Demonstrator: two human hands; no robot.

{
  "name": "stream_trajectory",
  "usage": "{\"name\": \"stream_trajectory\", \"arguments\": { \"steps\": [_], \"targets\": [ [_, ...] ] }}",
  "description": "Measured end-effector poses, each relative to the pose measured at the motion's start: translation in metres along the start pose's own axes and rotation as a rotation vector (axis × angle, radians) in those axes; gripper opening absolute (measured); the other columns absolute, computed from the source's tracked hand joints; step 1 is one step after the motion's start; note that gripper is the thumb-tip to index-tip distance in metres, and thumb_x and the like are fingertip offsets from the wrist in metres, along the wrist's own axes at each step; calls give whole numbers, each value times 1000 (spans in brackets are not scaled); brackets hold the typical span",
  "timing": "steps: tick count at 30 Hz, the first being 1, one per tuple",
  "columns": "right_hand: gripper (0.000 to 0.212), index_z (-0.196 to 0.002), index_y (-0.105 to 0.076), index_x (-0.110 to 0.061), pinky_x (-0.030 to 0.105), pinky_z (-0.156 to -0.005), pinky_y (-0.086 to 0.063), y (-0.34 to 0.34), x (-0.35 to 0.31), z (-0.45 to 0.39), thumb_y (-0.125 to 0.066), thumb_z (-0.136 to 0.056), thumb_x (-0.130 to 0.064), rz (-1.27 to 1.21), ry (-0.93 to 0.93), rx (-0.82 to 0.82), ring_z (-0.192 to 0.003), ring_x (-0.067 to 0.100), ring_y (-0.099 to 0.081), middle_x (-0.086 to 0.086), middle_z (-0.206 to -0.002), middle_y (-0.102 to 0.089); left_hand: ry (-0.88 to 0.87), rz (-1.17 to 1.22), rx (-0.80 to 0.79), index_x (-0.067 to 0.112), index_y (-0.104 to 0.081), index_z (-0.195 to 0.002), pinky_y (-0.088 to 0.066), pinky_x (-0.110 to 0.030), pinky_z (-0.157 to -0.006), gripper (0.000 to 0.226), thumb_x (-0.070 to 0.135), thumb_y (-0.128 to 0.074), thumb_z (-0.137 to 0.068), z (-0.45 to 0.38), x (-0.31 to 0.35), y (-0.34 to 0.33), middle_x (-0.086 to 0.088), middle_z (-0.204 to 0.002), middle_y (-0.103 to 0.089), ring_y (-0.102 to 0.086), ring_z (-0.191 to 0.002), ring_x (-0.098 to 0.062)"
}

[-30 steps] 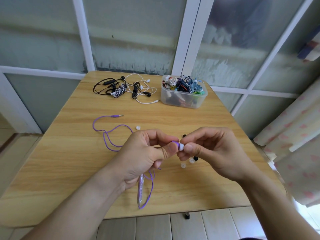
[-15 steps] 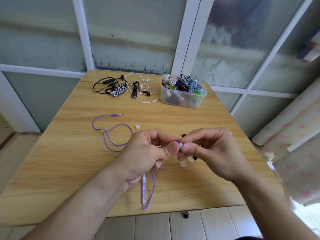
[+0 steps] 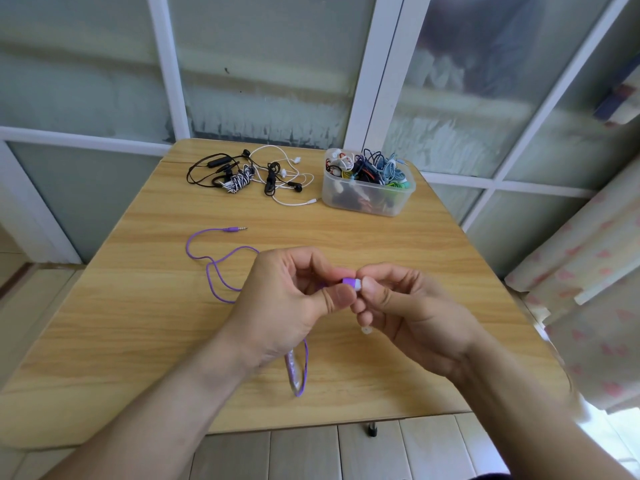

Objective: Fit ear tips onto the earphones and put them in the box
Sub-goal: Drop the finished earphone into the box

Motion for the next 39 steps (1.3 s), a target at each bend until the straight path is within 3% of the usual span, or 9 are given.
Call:
{"name": "stream_trajectory", "arguments": {
  "steps": [3, 7, 10, 14, 17, 20, 27, 35, 39],
  "targets": [
    [71, -119, -58, 13, 21, -57, -56, 0, 6, -1, -89, -59, -7, -228, -141, 11, -64, 16, -66, 15, -78, -66, -83, -81, 31, 0, -66, -76, -54, -20, -63, 18, 9, -75, -64, 0, -1, 1, -6, -68, -73, -71, -63, -16],
    [30, -85, -71, -5, 21, -56, -53, -2, 1, 0, -87, -61, -10, -142, -57, -3, -61, 16, -61, 13, -75, -63, -83, -48, 68, 1, -67, -75, -50, -15, -58, 11, -6, -73, -70, 0, -1, -3, -3, -65, -72, -68, -58, -11],
    [11, -77, -71, -12, 22, -52, -48, -6, -5, 1, -77, -68, -14, 61, 83, 18, -55, 16, -56, 11, -69, -64, 29, 93, 116, 1, -65, -75, -40, -10, -44, 11, 2, -71, -66, 3, 1, -6, 0, -60, -69, -57, -44, -3],
    [4, -78, -66, -5, 17, -52, -45, -8, -17, 3, -70, -78, -5, 416, 367, -8, -54, 11, -57, 4, -69, -68, 267, 272, 98, 7, -64, -73, -25, -11, -32, 6, 9, -67, -69, 8, -1, -9, -6, -58, -63, -36, -31, -4],
    [2, -79, -66, -3, 17, -54, -47, -9, -23, 6, -67, -81, -4, 572, 486, -9, -56, 12, -61, 4, -70, -68, 317, 294, 53, 9, -64, -69, -23, -12, -32, 8, 14, -69, -65, 7, -1, -8, -8, -61, -63, -29, -33, -5],
    [4, -79, -69, -3, 17, -53, -45, -6, -20, 7, -71, -80, -7, 573, 442, 54, -57, 15, -62, 5, -71, -69, 253, 174, 78, 7, -64, -73, -27, -13, -34, 17, 16, -71, -60, 3, 1, -6, -8, -62, -66, -32, -34, -6],
    [9, -77, -74, -9, 21, -56, -50, -8, -9, 4, -71, -69, -11, 18, 68, 29, -59, 14, -58, 9, -69, -65, 64, 59, 61, 12, -71, -71, -35, -16, -40, 13, 18, -75, -60, 0, 0, -4, -2, -65, -69, -46, -44, -7],
    [6, -75, -72, -4, 18, -55, -49, -8, -20, 10, -75, -70, -5, 473, 377, 70, -55, 18, -64, 11, -68, -71, -53, -81, 57, 8, -70, -73, -49, -14, -58, 14, -3, -76, -68, 1, 2, 1, 2, -65, -72, -66, -61, -6],
    [7, -77, -71, -1, 24, -60, -53, -8, -24, 10, -76, -71, 0, 582, 526, 19, -60, 25, -67, 13, -76, -72, 14, -48, 77, 6, -67, -72, -44, -11, -52, 14, -4, -75, -67, 5, 1, -3, 4, -63, -69, -59, -51, -1]
  ]
}}
Point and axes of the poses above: each hand's wrist, its own z-axis away from the middle knuckle, its own y-axis out of the back of the hand, x = y × z, the point moved 2 cm from there along -z, towards the middle knuckle
